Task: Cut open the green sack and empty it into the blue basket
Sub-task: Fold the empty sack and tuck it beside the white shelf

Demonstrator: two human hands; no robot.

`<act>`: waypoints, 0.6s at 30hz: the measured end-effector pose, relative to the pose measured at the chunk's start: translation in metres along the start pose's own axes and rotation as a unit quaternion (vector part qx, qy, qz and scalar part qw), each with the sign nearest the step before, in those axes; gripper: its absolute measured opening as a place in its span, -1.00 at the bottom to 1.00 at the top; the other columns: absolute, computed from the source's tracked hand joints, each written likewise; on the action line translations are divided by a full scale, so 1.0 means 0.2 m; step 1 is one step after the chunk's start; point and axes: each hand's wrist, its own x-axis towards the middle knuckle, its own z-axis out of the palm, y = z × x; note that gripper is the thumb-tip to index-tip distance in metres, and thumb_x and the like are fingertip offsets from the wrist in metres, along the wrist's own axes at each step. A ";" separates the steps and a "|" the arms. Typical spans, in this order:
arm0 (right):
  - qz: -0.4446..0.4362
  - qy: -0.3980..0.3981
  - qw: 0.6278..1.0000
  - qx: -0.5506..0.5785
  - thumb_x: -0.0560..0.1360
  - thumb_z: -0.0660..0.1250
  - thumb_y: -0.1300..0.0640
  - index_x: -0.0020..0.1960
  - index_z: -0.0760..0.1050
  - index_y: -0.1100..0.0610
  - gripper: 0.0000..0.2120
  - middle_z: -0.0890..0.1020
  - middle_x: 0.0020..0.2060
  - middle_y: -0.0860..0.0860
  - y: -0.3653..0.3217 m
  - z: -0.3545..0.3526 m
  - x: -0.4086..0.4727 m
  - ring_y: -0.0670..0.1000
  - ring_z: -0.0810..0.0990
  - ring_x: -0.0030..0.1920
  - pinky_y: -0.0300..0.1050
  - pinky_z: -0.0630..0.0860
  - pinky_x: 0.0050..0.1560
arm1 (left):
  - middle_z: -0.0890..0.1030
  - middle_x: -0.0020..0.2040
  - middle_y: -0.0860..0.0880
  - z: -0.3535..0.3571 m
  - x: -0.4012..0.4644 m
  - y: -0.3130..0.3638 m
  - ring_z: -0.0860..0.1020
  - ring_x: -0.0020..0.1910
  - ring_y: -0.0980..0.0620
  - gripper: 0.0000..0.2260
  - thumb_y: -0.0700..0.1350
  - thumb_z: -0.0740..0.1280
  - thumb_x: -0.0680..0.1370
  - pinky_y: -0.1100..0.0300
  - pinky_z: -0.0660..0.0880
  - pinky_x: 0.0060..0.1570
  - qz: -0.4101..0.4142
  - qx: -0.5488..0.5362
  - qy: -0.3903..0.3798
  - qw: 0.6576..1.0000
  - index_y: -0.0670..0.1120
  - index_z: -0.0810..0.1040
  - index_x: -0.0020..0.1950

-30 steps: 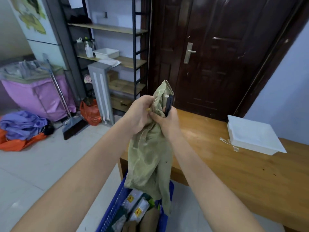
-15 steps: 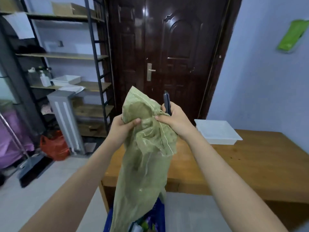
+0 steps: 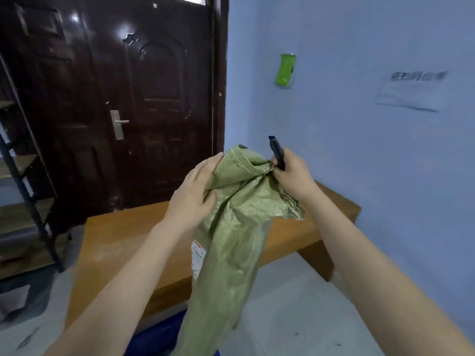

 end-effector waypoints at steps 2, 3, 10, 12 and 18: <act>0.031 0.038 0.997 0.052 0.45 0.15 0.40 -0.22 0.30 0.04 -0.73 0.46 -0.29 -0.02 0.02 -0.13 -0.08 -0.02 0.41 -0.26 -0.13 0.29 -0.20 | 0.24 0.50 0.09 0.09 0.01 0.15 0.34 0.40 0.05 -0.21 -0.09 0.35 0.48 0.09 0.44 0.17 0.014 0.017 -0.009 1.000 0.25 -0.13 0.49; 0.044 0.057 0.994 0.085 0.45 0.15 0.41 -0.25 0.28 0.01 -0.69 0.43 -0.32 -0.05 0.02 -0.20 -0.13 -0.04 0.39 -0.29 -0.11 0.29 -0.21 | 0.28 0.48 0.07 0.14 0.01 0.21 0.41 0.35 0.02 -0.14 -0.05 0.39 0.46 0.10 0.45 0.16 0.010 0.003 -0.026 1.000 0.26 -0.19 0.48; 0.034 0.101 0.952 0.287 0.52 0.14 0.47 -0.24 0.29 0.08 -0.68 0.54 -0.25 0.02 0.00 -0.90 -0.50 -0.01 0.54 -0.28 -0.17 0.48 -0.20 | 0.35 0.30 0.16 0.61 -0.09 0.55 0.47 0.22 0.29 0.17 0.06 0.54 0.06 0.31 0.42 0.20 -0.066 -0.423 -0.113 0.897 0.19 -0.15 0.47; 0.026 0.092 0.955 0.281 0.52 0.15 0.48 -0.24 0.28 0.10 -0.68 0.53 -0.27 0.03 -0.01 -1.10 -0.61 -0.04 0.54 -0.33 -0.23 0.50 -0.26 | 0.43 0.23 0.10 0.73 -0.11 0.76 0.52 0.11 0.32 0.06 0.13 0.55 0.09 0.33 0.48 0.10 -0.101 -0.445 -0.143 0.878 0.02 0.09 0.47; 0.068 0.232 0.968 0.063 0.43 0.07 0.49 -0.28 0.27 0.04 -0.65 0.44 -0.24 0.07 0.04 -1.73 -0.97 0.01 0.40 -0.20 -0.19 0.34 -0.28 | 0.58 -0.42 -0.03 1.11 -0.31 1.46 0.53 -0.43 0.09 -0.74 -0.19 0.22 0.55 0.33 0.50 -0.42 -0.136 -0.520 -0.291 0.792 -0.12 0.53 -0.33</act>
